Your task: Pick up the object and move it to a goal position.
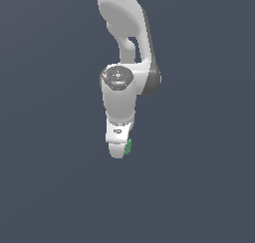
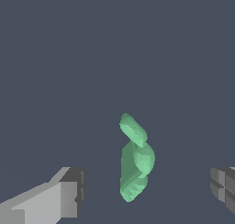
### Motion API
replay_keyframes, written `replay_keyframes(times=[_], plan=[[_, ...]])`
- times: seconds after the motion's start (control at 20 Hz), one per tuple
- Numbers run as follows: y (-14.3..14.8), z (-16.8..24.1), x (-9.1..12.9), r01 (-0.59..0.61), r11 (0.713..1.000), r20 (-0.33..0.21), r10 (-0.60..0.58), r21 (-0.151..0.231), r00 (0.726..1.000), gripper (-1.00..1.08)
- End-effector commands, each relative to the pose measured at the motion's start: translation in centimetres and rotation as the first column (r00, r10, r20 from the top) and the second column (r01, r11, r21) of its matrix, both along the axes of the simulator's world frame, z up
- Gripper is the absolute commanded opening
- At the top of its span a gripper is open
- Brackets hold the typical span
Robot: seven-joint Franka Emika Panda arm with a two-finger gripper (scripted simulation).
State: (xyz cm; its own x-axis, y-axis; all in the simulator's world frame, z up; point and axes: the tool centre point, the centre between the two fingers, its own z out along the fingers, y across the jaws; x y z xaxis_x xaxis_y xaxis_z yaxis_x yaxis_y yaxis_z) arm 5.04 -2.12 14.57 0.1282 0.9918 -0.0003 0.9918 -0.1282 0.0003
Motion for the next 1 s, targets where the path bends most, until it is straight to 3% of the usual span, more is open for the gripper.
replay_keyframes(times=[0.0, 0.95], plan=[[0.0, 0.0, 0.0, -0.007, 1.0, 0.0, 0.007, 0.0, 1.0, 1.0], [0.0, -5.0, 0.0, -0.008, 1.0, 0.0, 0.008, 0.001, 1.0, 1.0]])
